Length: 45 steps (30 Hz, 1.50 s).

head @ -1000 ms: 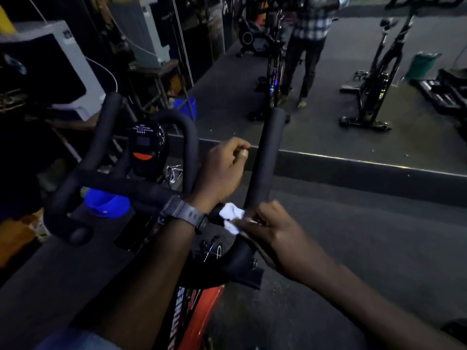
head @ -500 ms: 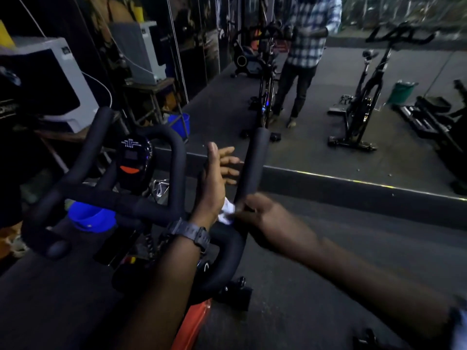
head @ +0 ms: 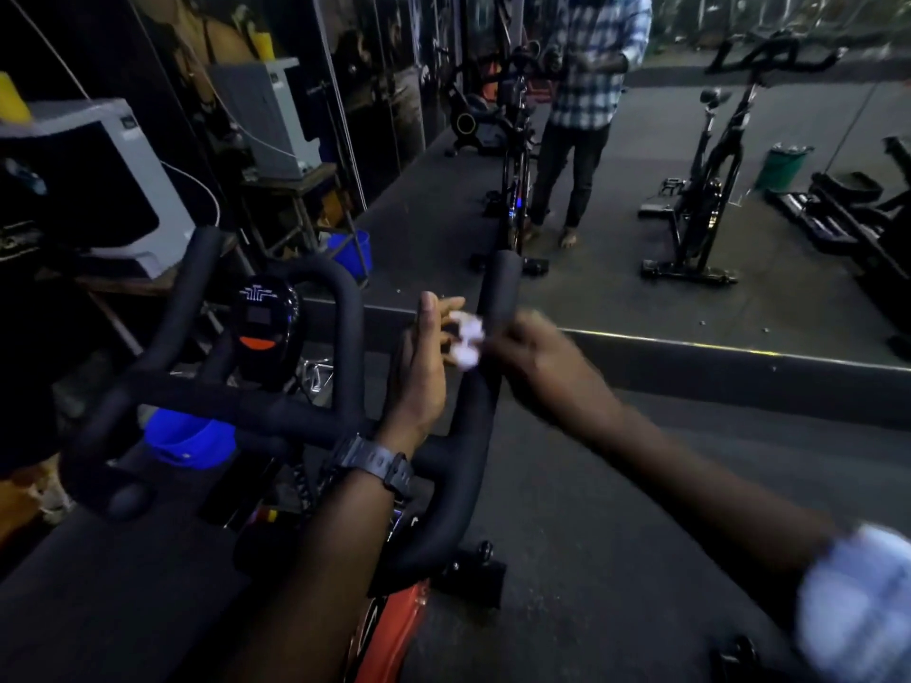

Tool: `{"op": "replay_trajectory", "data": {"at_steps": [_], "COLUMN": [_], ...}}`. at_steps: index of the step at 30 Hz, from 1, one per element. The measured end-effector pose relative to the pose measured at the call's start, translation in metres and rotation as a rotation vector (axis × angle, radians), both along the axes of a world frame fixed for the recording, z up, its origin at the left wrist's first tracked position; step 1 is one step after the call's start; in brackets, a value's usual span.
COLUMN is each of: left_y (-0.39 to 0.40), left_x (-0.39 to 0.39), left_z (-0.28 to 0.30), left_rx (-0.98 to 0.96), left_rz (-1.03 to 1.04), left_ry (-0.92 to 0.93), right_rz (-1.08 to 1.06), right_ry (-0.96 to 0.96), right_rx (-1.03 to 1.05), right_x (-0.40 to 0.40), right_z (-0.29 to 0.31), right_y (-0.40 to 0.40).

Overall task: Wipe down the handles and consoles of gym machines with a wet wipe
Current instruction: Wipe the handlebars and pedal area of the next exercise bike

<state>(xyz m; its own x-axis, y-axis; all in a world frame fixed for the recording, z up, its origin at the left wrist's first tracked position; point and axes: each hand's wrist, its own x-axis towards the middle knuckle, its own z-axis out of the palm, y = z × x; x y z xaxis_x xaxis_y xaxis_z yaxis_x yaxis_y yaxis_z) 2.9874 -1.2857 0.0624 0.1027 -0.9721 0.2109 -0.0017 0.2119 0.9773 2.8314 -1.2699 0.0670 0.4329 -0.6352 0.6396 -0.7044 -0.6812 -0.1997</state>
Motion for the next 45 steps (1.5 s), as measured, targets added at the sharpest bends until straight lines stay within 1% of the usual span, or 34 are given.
{"op": "replay_trajectory", "data": {"at_steps": [1,3,4,6,7,8,9,10,12,13,14,16,17,19,20,21,22,23,24,26,28,29,30,31,33,34,35,36,37,38,39,40,43,45], "left_y": [0.001,0.001,0.001,0.000,0.000,-0.002,-0.002,-0.002,-0.002,-0.001,-0.001,0.001,0.001,0.002,0.001,0.001,0.000,-0.001,-0.001,0.000,0.000,0.001,0.001,0.001,0.000,0.000,0.000,0.000,-0.001,-0.001,-0.002,-0.002,-0.002,-0.002], "left_x": [-0.001,-0.002,-0.002,-0.001,0.000,0.001,0.001,0.001,0.001,0.000,0.001,0.001,0.001,0.002,0.002,0.003,0.003,0.004,0.004,0.003,0.002,0.003,0.003,0.003,0.004,0.003,0.003,0.003,0.003,0.002,0.003,0.003,0.003,0.004], "left_z": [0.001,0.001,-0.001,-0.005,-0.006,-0.007,-0.006,-0.005,-0.002,-0.002,-0.002,-0.002,-0.002,-0.004,-0.004,-0.005,-0.007,-0.008,-0.008,-0.006,-0.004,-0.005,-0.006,-0.007,-0.009,-0.007,-0.006,-0.004,-0.003,-0.003,-0.004,-0.005,-0.005,-0.005], "left_rx": [-0.002,0.002,0.003,-0.015,-0.015,-0.010,0.000,0.010,0.016,0.017,0.016,0.007,0.005,-0.002,-0.005,-0.005,-0.003,-0.005,-0.009,-0.009,-0.004,-0.001,-0.003,-0.006,-0.009,-0.012,-0.011,-0.002,0.006,0.010,0.010,0.008,0.012,0.018], "left_rz": [-0.015,-0.020,-0.018,-0.020,-0.016,-0.003,0.009,0.011,-0.011,-0.028,-0.035,-0.038,-0.039,-0.042,-0.038,-0.035,-0.034,-0.032,-0.030,-0.036,-0.048,-0.051,-0.051,-0.050,-0.042,-0.038,-0.037,-0.038,-0.042,-0.046,-0.047,-0.046,-0.052,-0.058], "left_ry": [-0.013,-0.032,-0.044,-0.066,-0.071,-0.060,-0.041,-0.027,-0.034,-0.042,-0.040,-0.028,-0.029,-0.025,-0.023,-0.028,-0.035,-0.038,-0.037,-0.036,-0.033,-0.031,-0.025,-0.017,-0.007,-0.007,-0.006,-0.004,-0.007,-0.012,-0.011,-0.007,-0.015,-0.018], "right_rz": [-0.095,-0.239,-0.290,-0.238,-0.171,-0.097,-0.082,-0.143,-0.271,-0.281,-0.295,-0.379,-0.334,-0.122,-0.043,0.038,0.177,0.245,0.300,0.377,0.349,0.356,0.382,0.393,0.459,0.553,0.574,0.621,0.594,0.522,0.441,0.372,0.237,0.127], "right_ry": [-0.102,-0.302,-0.323,-0.308,-0.295,-0.306,-0.289,-0.226,-0.231,-0.369,-0.547,-0.777,-0.915,-1.196,-1.280,-1.324,-1.358,-1.387,-1.465,-1.575,-1.642,-1.651,-1.619,-1.600,-1.697,-1.743,-1.685,-1.667,-1.688,-1.695,-1.640,-1.532,-1.193,-0.939], "right_rx": [-0.027,0.018,0.034,0.010,0.034,0.106,0.185,0.122,-0.037,0.069,0.134,0.205,0.290,0.516,0.676,0.860,1.032,1.141,1.200,1.346,1.415,1.428,1.404,1.369,1.415,1.432,1.432,1.414,1.350,1.282,1.209,1.111,0.799,0.531], "right_x": [-0.002,-0.003,0.001,0.012,0.017,0.023,0.025,0.022,0.017,0.019,0.019,0.014,0.013,0.015,0.019,0.024,0.029,0.032,0.035,0.032,0.026,0.027,0.030,0.033,0.033,0.031,0.026,0.023,0.018,0.013,0.009,0.007,-0.001,-0.008], "right_z": [0.015,0.035,0.033,0.007,-0.012,-0.027,-0.037,-0.044,-0.030,-0.010,0.004,0.023,0.023,0.005,-0.002,-0.012,-0.022,-0.028,-0.027,-0.010,0.006,0.002,-0.010,-0.026,-0.056,-0.064,-0.065,-0.057,-0.041,-0.022,-0.004,0.010,0.019,0.021], "right_y": [-0.029,-0.072,-0.079,-0.047,-0.017,0.014,0.037,0.042,0.008,-0.013,-0.038,-0.086,-0.096,-0.088,-0.072,-0.052,-0.034,-0.024,-0.025,-0.054,-0.085,-0.089,-0.086,-0.070,-0.034,-0.026,-0.032,-0.045,-0.063,-0.082,-0.100,-0.112,-0.122,-0.114]}}
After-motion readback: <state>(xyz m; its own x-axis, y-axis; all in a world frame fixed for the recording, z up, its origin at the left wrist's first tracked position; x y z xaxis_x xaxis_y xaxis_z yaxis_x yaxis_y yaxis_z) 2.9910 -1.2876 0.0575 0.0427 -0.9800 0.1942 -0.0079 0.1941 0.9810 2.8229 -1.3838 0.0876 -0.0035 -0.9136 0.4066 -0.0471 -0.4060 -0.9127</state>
